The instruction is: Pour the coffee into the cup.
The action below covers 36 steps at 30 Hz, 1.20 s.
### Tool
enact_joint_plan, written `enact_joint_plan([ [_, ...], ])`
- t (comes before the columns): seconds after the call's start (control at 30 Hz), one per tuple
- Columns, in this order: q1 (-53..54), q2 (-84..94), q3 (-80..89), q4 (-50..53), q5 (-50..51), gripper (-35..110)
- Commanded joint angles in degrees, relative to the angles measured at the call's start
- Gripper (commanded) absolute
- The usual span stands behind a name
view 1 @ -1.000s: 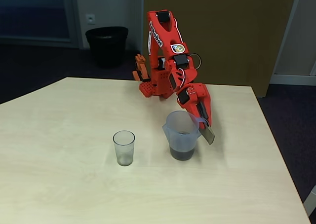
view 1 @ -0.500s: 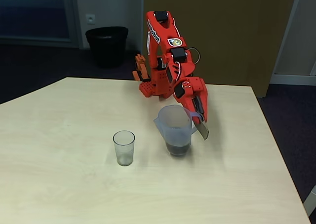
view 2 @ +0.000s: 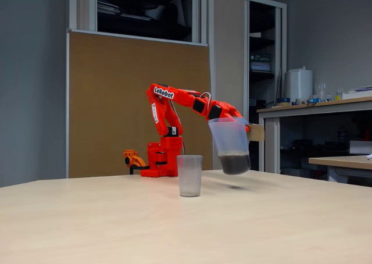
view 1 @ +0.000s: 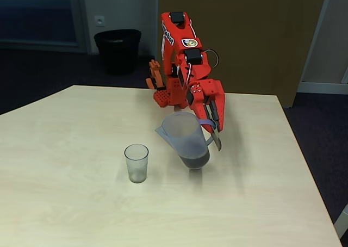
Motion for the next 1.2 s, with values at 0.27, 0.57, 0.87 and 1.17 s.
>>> enact_joint_plan([
  [0.27, 1.8, 4.7, -2.5, -2.7, 13.5, 0],
  [0.57, 4.0, 5.2, -1.4, -6.2, 18.8, 0],
  [0.87, 5.8, 2.9, -1.5, -11.3, 22.7, 0],
  [1.17, 6.8, -2.8, -2.3, -18.8, 23.3, 0],
])
